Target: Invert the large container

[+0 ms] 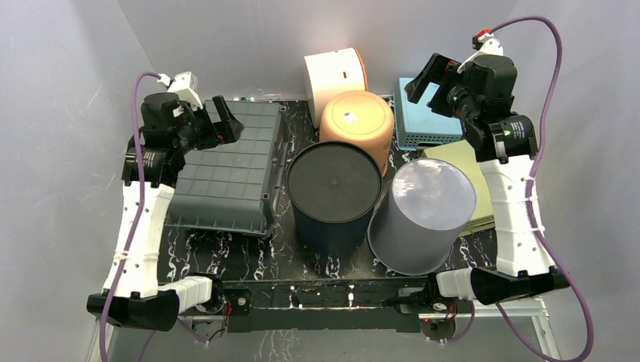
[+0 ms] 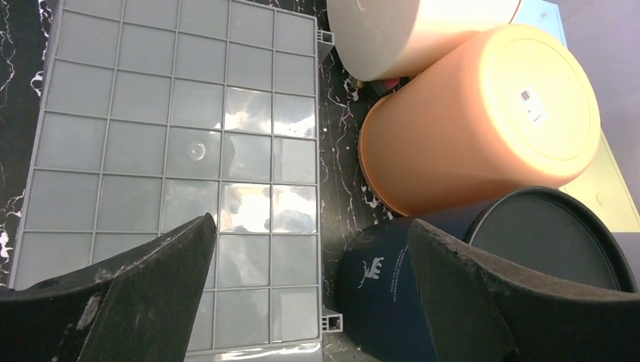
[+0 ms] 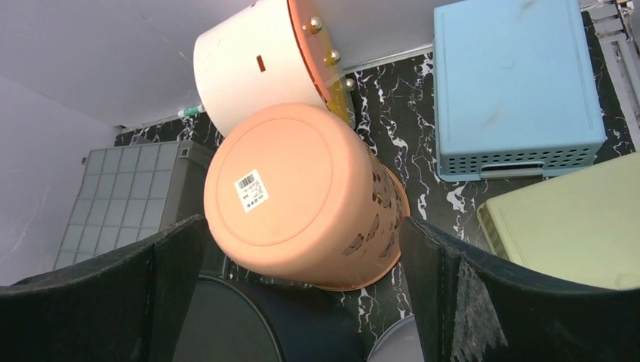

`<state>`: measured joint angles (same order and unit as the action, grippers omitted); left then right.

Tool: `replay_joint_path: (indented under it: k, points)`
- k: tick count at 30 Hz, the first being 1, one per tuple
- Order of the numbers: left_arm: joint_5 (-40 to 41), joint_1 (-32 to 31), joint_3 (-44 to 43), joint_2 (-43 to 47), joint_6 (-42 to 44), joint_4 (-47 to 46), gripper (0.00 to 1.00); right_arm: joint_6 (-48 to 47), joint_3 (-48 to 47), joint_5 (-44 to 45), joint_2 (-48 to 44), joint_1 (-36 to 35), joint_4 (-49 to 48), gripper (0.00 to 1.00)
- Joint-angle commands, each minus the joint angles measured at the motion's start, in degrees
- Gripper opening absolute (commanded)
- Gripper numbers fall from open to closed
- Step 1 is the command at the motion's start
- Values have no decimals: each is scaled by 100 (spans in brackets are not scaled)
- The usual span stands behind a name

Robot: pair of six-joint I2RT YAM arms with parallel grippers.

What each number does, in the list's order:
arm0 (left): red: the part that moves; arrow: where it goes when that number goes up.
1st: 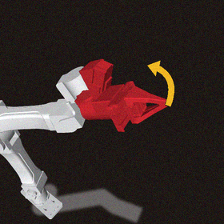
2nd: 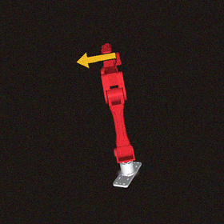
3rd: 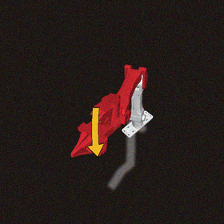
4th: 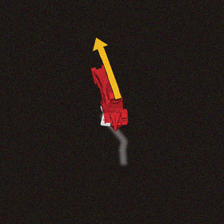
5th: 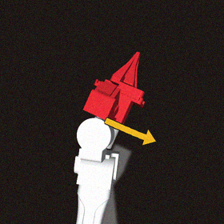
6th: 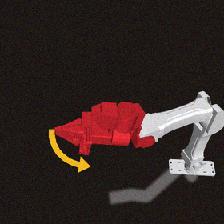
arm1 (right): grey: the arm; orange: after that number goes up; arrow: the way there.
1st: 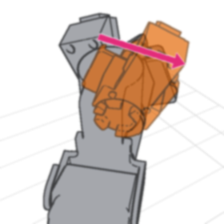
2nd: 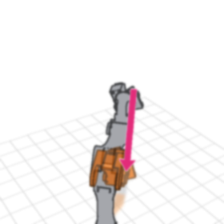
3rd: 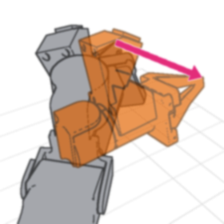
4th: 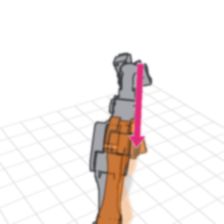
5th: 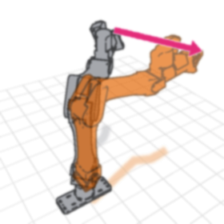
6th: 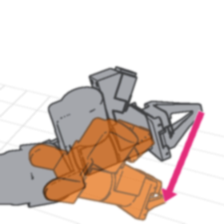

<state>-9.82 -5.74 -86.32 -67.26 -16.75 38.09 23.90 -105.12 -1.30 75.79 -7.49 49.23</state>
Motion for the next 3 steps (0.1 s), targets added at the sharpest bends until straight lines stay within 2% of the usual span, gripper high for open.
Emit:
replay_joint_path:
  k: [1,3]
  points:
    - [-98,2,100,161,36,-307,98,-67,172,171,-123,-7,-425,98]
    - [-70,2,199,257,91,-423,98,-64,240,307,-198,-4,-488,98]
